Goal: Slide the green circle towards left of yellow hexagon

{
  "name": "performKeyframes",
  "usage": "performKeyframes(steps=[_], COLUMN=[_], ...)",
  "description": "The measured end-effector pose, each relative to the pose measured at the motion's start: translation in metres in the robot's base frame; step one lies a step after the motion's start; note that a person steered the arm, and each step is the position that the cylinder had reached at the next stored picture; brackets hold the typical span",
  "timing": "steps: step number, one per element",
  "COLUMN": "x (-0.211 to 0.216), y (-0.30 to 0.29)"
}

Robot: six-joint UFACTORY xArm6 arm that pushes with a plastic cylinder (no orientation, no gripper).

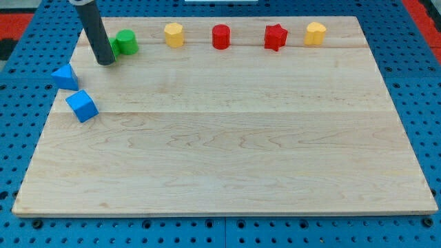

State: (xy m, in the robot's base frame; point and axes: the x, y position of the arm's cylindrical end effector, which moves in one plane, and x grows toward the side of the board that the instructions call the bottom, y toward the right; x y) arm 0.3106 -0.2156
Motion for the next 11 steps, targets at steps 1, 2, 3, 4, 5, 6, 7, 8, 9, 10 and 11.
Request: performKeyframes(steps=[1,2,3,4,5,6,7,8,9,10,11], x=[-0.021,-0.033,0.004,-0.001,-0.026,-0.033,-0.033,-0.045,-0.047,-0.032,0.0], y=[-0.006,-0.019,0.005,0.01,0.011,0.025,0.024,0.018,0.018,0.018,0.018])
